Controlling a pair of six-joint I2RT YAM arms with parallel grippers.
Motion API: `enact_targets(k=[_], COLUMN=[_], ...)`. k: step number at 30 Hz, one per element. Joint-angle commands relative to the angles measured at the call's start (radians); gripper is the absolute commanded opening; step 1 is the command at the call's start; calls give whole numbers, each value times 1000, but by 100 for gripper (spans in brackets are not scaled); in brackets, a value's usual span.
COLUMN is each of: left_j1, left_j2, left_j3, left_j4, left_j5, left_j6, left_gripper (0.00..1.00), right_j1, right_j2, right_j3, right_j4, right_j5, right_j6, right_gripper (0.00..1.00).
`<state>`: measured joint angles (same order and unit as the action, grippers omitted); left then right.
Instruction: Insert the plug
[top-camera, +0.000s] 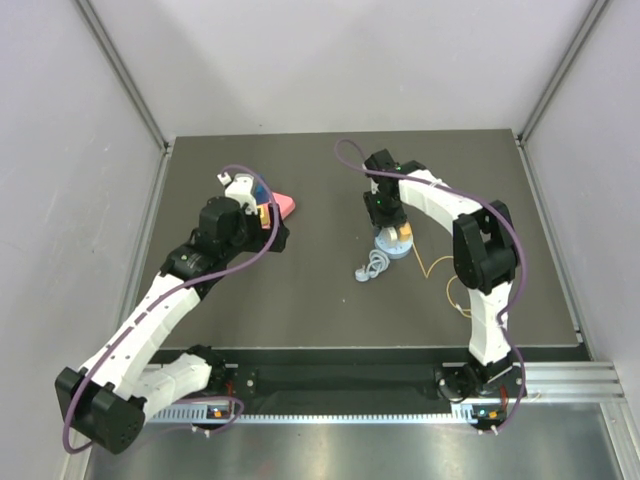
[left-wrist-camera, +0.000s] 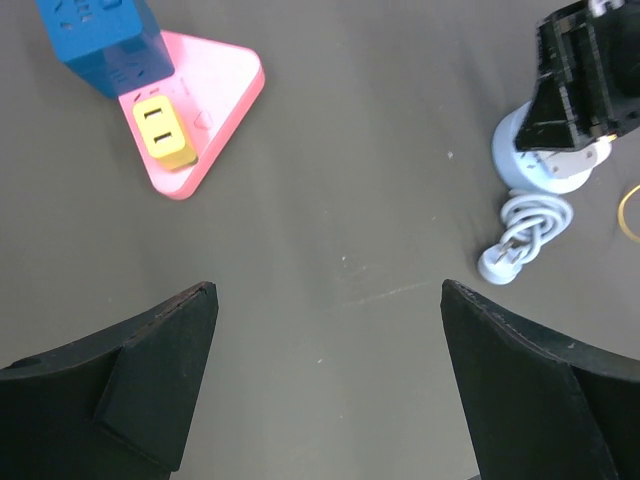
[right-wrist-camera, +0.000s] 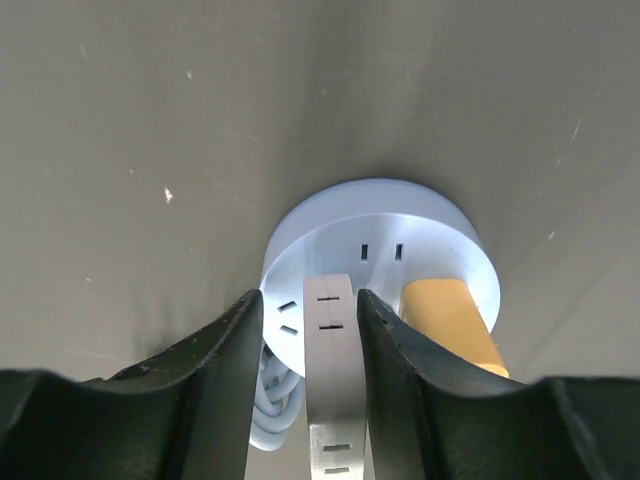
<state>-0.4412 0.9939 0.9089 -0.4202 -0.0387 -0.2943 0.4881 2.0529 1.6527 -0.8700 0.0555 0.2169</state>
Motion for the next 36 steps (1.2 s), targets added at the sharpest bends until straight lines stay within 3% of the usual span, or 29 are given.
enact_targets(k=[1,8,22,30,36], left_j1=[-4,-4,-4,-2,-4], left_j2=[-3,5,-15,-23,-17], left_j3=[64,71,70,64,61], left_j4=[23,24,11,0,3], left_j5=[20,34,60,49,51], left_j6=[-26,-61,-91,-82,-82], left_gripper=[97,97,96,96,96], right_j1=[-5,-16,-16,-16,-17], right_j2=[-30,-82,-148,-154,-155], right_j3=[62,75,-71,-137,-145], right_j4=[23,-6,49,92,108], right_j5=[1,1,-20,-16,-17], right_j6=[-16,-43,-36,-30,-28], right_gripper=[43,43,41,33,36])
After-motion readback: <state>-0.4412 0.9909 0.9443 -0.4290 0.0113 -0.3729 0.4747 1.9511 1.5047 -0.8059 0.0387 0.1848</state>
